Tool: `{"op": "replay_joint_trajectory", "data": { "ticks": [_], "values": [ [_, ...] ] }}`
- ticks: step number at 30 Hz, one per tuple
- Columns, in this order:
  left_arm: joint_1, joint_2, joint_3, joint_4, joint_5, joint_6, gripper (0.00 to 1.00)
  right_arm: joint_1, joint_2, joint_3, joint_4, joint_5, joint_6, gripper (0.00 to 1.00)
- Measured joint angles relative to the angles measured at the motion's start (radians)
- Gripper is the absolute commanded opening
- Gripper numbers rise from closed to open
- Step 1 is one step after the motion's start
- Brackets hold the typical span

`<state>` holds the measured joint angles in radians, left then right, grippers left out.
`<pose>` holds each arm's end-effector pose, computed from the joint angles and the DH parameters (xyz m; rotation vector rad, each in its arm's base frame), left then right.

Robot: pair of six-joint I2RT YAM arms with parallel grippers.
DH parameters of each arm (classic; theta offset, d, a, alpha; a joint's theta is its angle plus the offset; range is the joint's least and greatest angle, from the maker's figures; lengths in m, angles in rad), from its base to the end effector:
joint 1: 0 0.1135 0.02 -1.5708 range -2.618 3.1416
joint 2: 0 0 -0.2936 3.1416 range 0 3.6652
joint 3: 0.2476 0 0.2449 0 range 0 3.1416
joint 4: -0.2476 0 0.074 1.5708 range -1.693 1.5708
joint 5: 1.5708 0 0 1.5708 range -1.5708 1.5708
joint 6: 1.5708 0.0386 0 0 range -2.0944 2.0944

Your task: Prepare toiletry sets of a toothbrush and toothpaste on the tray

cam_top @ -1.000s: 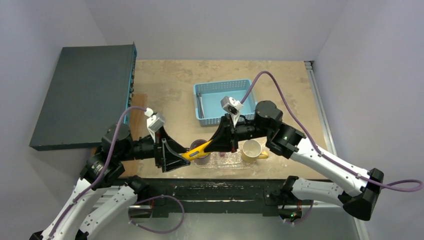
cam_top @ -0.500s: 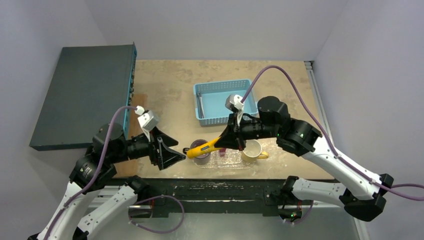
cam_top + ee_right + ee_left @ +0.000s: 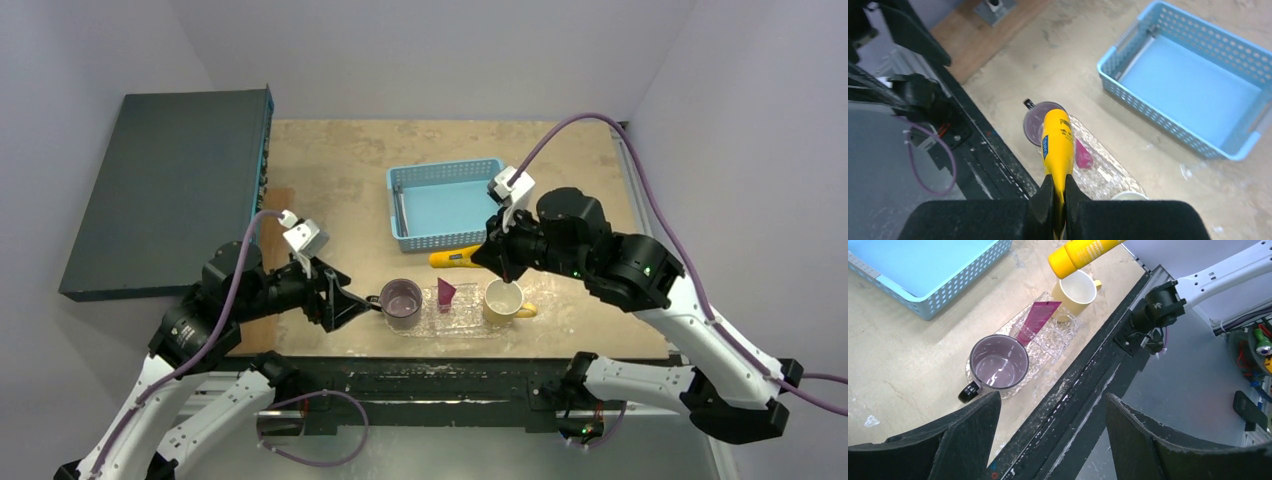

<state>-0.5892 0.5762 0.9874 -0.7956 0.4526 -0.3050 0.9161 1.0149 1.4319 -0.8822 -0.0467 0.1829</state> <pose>0.0473 -0.0520 0.3826 0.6006 1.9687 -1.0151 0.0950 0.1268 0.4634 -0.7869 1.9643 0.7239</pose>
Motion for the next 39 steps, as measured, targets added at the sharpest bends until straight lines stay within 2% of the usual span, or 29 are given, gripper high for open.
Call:
{"op": "replay_joint_trajectory", "data": {
  "ticks": [9,20,28,32,39],
  "values": [
    [0.000,0.002,-0.024,-0.003,-0.068,0.014,0.77,0.000,0.090,0.055,-0.167,0.214,0.035,0.00],
    [0.000,-0.008,-0.050,-0.004,-0.112,0.029,0.82,0.000,0.162,0.070,-0.270,0.222,0.037,0.00],
    [0.000,-0.018,-0.059,-0.008,-0.127,0.035,0.87,0.000,0.204,0.066,-0.277,0.212,0.036,0.00],
    [0.000,-0.027,-0.067,-0.011,-0.137,0.036,0.99,0.000,0.229,0.051,-0.272,0.212,0.034,0.00],
    [0.000,-0.035,-0.069,-0.015,-0.151,0.036,1.00,0.000,0.274,0.031,-0.265,0.208,0.032,0.00]
  ]
}}
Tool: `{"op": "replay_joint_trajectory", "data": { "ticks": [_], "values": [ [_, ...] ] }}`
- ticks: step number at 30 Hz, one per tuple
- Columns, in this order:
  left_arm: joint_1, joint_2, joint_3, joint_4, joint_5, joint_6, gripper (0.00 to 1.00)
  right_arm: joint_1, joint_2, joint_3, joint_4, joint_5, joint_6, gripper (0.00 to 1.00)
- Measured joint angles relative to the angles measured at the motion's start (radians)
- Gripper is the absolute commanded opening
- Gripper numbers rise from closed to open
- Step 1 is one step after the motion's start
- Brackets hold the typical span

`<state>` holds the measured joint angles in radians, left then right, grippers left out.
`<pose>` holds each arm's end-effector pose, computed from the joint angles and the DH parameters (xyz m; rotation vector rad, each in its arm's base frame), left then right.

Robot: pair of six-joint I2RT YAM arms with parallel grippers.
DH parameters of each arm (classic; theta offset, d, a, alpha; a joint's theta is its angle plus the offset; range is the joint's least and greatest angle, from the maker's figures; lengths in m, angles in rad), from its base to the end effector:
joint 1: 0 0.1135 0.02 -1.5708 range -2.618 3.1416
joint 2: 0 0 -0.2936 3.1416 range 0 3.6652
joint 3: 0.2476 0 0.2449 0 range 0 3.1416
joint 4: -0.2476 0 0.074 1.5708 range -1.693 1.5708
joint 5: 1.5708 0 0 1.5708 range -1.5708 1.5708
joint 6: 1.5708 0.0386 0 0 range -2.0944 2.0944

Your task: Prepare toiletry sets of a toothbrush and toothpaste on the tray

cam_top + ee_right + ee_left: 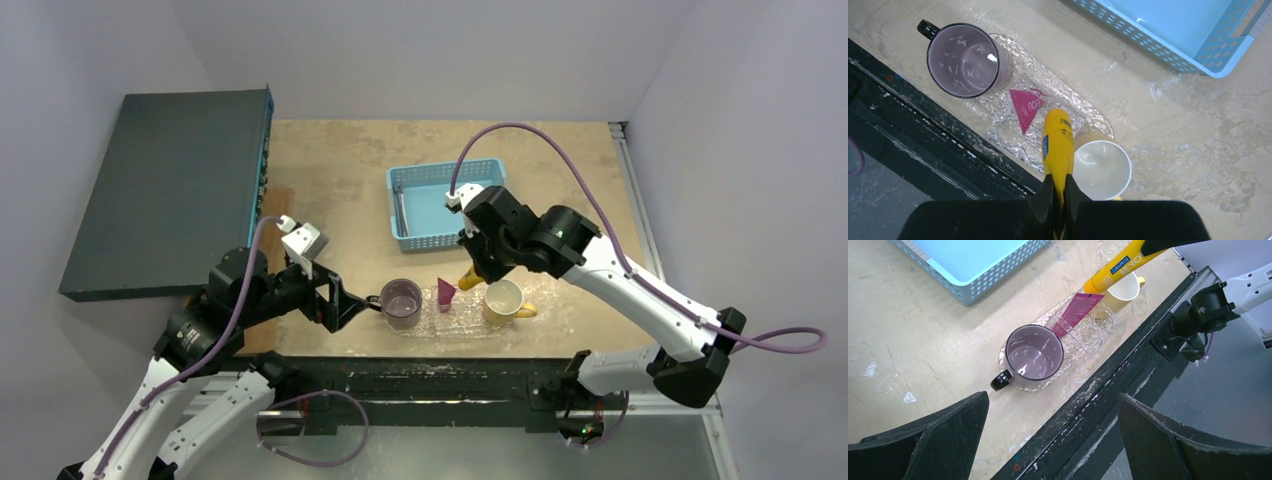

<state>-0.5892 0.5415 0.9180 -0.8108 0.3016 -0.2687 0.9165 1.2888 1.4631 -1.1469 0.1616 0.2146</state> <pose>0.0499 -0.0472 0.3613 0.5306 2.0192 -0.8390 0.1418 0.1746 0.4032 -0.8143 2.4088 0.2462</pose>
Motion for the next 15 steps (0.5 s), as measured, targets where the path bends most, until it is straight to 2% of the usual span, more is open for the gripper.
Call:
{"op": "replay_joint_trajectory", "data": {
  "ticks": [15],
  "values": [
    [0.000,0.000,0.000,-0.001,-0.003,0.000,1.00,0.000,0.055,-0.048,0.029,-0.043,-0.014,0.00]
  ]
}}
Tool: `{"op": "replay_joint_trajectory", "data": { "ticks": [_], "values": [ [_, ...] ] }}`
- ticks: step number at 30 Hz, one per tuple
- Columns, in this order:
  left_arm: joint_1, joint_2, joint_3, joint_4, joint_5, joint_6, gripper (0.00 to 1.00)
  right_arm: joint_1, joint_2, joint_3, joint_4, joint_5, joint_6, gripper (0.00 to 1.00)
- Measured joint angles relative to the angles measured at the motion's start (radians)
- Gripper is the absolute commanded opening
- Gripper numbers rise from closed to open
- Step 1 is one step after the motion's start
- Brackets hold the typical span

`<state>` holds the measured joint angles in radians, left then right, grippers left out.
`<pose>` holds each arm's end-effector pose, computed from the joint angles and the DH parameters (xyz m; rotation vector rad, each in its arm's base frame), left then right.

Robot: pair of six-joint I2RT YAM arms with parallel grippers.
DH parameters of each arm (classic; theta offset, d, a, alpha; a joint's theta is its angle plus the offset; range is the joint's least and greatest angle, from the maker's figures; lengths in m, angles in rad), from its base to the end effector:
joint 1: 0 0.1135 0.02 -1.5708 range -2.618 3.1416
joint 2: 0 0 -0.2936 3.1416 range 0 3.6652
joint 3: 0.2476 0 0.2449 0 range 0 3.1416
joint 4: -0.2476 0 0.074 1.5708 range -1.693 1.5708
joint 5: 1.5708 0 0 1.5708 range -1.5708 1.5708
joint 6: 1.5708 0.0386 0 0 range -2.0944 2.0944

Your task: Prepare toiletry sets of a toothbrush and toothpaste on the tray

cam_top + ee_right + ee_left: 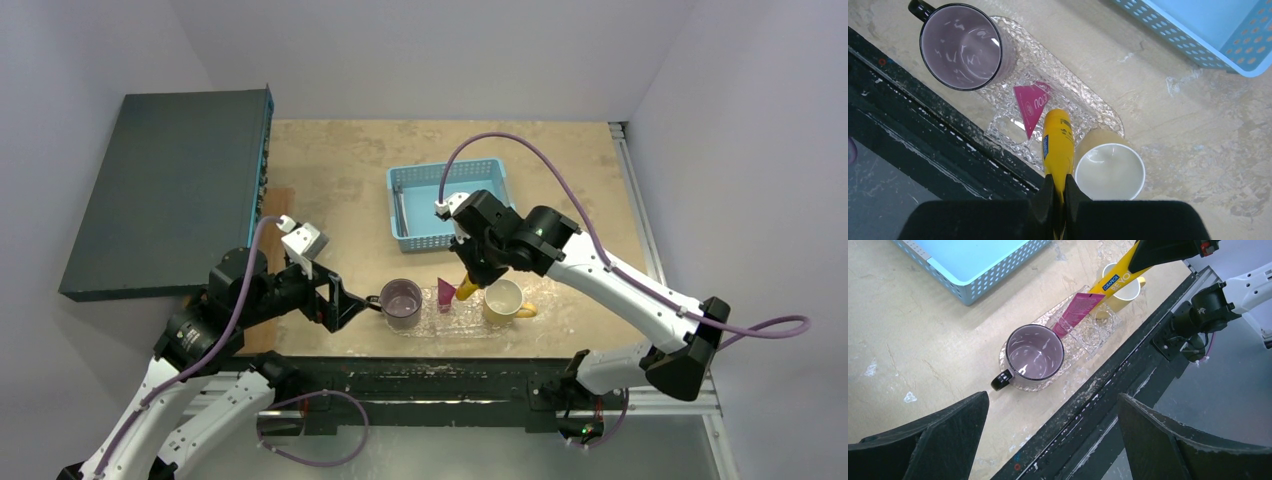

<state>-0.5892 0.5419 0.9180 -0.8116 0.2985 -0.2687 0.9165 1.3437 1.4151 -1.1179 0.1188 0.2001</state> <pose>0.0501 -0.0471 0.3612 0.5286 2.0206 -0.8357 0.1513 0.1898 0.3791 -0.8812 2.4734 0.2407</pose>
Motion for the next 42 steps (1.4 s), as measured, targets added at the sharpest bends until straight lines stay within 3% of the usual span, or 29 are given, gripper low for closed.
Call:
{"op": "replay_joint_trajectory", "data": {
  "ticks": [42],
  "values": [
    [0.000,0.000,0.000,-0.020,0.000,0.000,1.00,0.000,0.080,-0.153,0.145,-0.003,-0.007,0.00]
  ]
}}
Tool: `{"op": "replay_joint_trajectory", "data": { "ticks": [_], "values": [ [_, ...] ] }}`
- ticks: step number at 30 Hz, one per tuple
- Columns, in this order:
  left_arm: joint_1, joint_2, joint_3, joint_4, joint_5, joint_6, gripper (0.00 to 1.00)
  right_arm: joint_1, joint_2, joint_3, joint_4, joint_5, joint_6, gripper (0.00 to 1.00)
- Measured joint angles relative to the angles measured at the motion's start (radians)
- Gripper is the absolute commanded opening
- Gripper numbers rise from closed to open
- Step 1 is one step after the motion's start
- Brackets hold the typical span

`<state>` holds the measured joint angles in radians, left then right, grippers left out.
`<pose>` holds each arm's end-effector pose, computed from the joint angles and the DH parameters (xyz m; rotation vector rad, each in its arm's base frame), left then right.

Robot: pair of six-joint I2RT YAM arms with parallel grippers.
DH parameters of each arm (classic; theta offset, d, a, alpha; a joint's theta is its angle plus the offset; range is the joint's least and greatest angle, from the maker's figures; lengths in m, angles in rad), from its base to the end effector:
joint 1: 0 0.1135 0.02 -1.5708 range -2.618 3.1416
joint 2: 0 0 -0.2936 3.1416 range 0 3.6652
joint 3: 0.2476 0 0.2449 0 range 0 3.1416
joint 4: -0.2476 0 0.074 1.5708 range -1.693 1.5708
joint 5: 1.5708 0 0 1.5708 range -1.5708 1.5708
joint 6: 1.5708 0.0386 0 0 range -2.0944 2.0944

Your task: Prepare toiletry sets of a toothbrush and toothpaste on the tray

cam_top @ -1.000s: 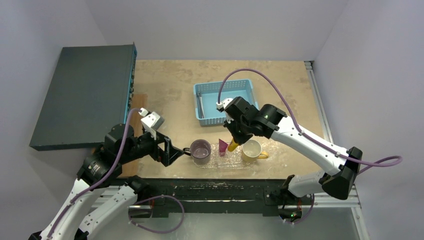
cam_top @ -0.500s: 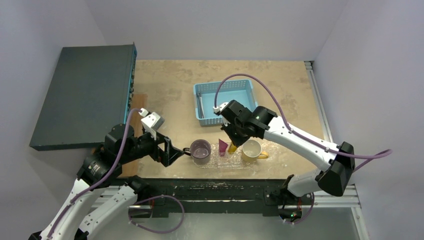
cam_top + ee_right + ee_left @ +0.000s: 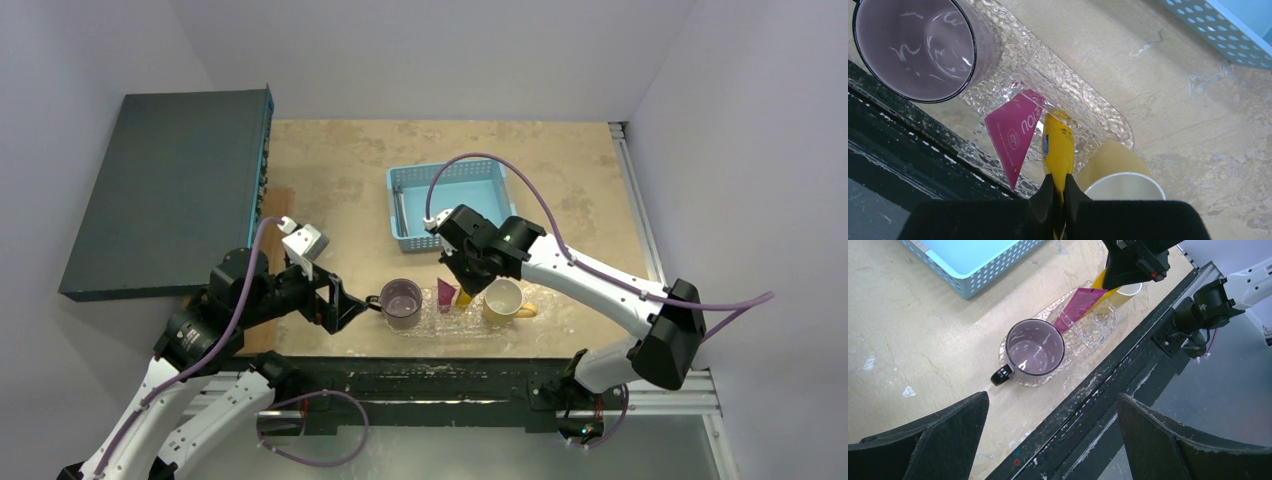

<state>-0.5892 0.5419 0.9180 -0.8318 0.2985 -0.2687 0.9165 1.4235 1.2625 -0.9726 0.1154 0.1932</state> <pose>0.0493 -0.0466 0.3592 0.5295 2.0417 -0.8318 0.1669 0.2103 0.3233 -0.9244 2.5418 0.1837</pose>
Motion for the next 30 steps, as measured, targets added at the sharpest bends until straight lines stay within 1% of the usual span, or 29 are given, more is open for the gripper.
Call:
{"op": "replay_joint_trajectory", "data": {
  "ticks": [10,20,24,30],
  "values": [
    [0.000,0.000,0.000,0.000,0.000,0.000,1.00,0.000,0.027,-0.028,0.019,0.006,0.000,0.00],
    [0.000,0.003,0.000,0.000,0.000,0.000,1.00,0.000,0.029,-0.035,0.028,0.013,0.000,0.06],
    [0.000,0.007,0.000,0.000,0.000,0.000,1.00,0.000,0.031,-0.035,0.031,0.024,0.000,0.11],
    [0.000,0.009,0.000,0.000,0.000,0.000,1.00,0.000,0.043,-0.035,0.042,0.026,0.000,0.21]
  ]
}}
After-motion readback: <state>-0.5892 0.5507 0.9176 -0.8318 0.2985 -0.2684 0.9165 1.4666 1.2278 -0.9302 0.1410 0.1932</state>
